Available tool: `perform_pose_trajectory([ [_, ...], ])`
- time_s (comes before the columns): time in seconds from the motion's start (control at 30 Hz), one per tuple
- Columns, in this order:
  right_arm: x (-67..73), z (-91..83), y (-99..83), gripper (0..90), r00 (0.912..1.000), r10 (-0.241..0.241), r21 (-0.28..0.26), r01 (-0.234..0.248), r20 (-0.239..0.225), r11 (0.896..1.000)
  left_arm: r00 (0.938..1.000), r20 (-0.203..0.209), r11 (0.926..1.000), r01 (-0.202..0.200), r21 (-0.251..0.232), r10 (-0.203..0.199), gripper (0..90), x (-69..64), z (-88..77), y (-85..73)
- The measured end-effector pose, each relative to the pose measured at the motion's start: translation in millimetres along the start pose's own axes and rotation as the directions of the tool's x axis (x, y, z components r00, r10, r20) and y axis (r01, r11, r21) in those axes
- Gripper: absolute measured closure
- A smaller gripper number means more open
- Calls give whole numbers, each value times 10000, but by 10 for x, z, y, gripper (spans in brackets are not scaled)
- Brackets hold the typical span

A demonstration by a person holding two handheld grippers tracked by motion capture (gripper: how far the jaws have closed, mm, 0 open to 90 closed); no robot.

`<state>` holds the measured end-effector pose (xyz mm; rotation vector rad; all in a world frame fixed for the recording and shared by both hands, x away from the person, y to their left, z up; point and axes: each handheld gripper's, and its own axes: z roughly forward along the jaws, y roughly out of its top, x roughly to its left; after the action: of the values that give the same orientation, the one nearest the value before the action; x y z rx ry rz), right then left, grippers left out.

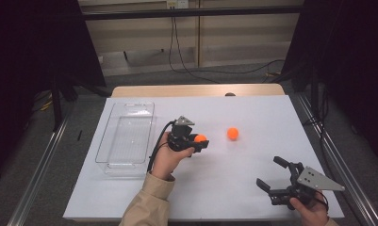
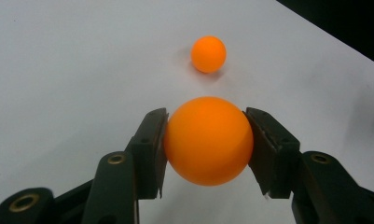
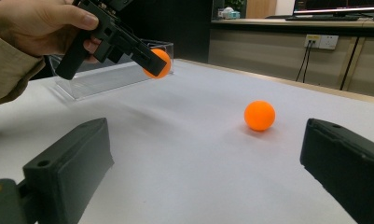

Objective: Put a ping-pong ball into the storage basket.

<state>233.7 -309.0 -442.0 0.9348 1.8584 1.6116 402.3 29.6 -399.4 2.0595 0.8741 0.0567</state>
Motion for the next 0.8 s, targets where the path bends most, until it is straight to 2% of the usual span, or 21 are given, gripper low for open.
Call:
perform_pose_trajectory([
  [0.8,1,3,-1,16,10000,-1,6,1,5,10000,9991,-231,9993,347,-101,-350,508,108,-136,7],
])
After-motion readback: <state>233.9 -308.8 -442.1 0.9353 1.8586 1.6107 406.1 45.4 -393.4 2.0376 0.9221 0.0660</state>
